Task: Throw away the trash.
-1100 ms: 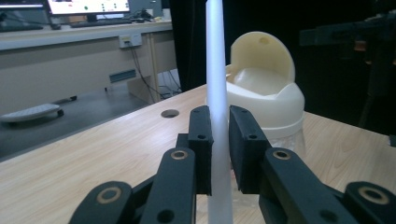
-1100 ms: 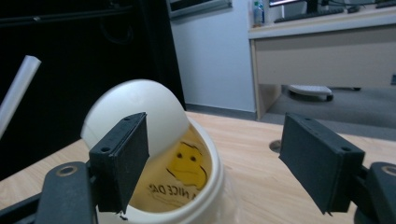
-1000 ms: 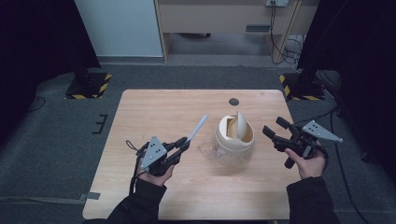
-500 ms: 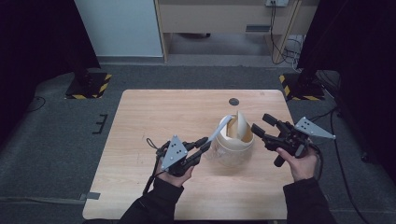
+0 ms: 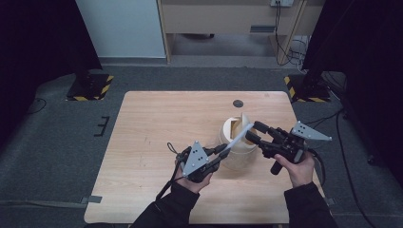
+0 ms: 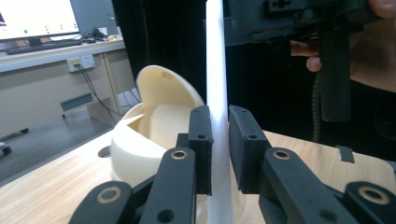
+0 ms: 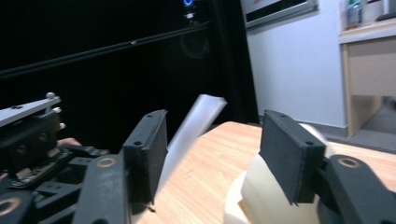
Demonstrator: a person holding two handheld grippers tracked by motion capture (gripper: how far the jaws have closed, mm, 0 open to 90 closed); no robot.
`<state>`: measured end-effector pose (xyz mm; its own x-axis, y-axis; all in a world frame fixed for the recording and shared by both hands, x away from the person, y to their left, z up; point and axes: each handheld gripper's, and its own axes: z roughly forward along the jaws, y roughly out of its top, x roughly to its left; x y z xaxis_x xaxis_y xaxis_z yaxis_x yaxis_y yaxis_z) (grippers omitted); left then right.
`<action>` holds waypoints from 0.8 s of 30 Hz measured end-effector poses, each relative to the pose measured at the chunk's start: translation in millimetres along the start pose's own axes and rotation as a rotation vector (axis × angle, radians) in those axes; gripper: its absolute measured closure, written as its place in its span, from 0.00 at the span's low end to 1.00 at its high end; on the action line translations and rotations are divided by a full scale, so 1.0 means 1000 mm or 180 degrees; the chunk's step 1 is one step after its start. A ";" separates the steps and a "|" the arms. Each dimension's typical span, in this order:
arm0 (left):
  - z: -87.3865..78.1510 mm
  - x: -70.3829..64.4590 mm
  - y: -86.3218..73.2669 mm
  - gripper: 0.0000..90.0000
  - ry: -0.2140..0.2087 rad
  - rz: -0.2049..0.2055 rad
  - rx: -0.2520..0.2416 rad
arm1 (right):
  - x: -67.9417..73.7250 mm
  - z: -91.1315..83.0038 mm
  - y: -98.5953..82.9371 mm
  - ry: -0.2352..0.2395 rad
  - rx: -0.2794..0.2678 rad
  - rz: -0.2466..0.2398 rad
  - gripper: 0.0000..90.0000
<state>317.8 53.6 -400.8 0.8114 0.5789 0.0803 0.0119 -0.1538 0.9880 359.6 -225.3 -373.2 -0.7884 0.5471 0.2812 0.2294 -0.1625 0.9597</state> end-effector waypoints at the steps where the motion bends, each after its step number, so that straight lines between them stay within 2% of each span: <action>1: 0.002 -0.001 0.000 0.88 -0.0013 0.0008 0.0001 | 0.001 0.001 0.000 0.0024 0.0005 0.0016 0.49; 5: 0.006 -0.005 0.001 0.88 -0.0058 0.0015 -0.0001 | 0.002 0.001 -0.002 0.0123 0.0059 0.0070 0.63; 9: 0.006 -0.005 0.001 0.88 -0.0068 0.0015 0.0008 | 0.003 0.000 -0.004 0.0270 0.0056 0.0194 0.80; 11: 0.005 -0.005 0.000 0.88 -0.0086 0.0008 0.0028 | 0.004 0.000 -0.004 0.0308 0.0051 0.0221 0.82; 12: 0.004 -0.004 -0.001 0.86 -0.0102 -0.0044 0.0039 | 0.005 -0.001 -0.004 0.0421 0.0045 0.0266 0.89; 13: 0.002 -0.002 -0.002 0.84 -0.0123 -0.0115 0.0053 | 0.005 -0.001 -0.004 0.0432 0.0038 0.0258 0.89; 15: -0.001 0.000 -0.003 0.80 -0.0118 -0.0137 0.0064 | 0.006 -0.002 -0.003 0.0412 0.0045 0.0222 0.89; 18: -0.022 0.014 -0.008 0.74 0.0018 -0.0180 0.0161 | 0.005 -0.007 0.000 0.0455 0.0042 0.0213 0.90; 19: -0.022 0.014 -0.008 0.72 0.0018 -0.0180 0.0161 | 0.005 -0.007 0.000 0.0455 0.0042 0.0213 0.90; 20: -0.036 0.025 -0.012 0.70 0.0130 -0.0186 0.0236 | 0.005 -0.010 0.002 0.0436 0.0045 0.0201 0.90; 21: -0.043 0.031 -0.015 0.68 0.0207 -0.0192 0.0273 | 0.004 -0.011 0.003 0.0427 0.0049 0.0196 0.90; 24: -0.064 0.049 -0.027 0.60 0.0366 -0.0306 0.0425 | 0.002 -0.017 0.006 0.0378 0.0094 0.0154 0.90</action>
<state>320.1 137.6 -415.3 0.7309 0.6824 0.0086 0.1697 -0.1939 0.9662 349.6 -239.0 -366.5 -0.8376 0.4379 0.3265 0.2842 -0.1612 0.9451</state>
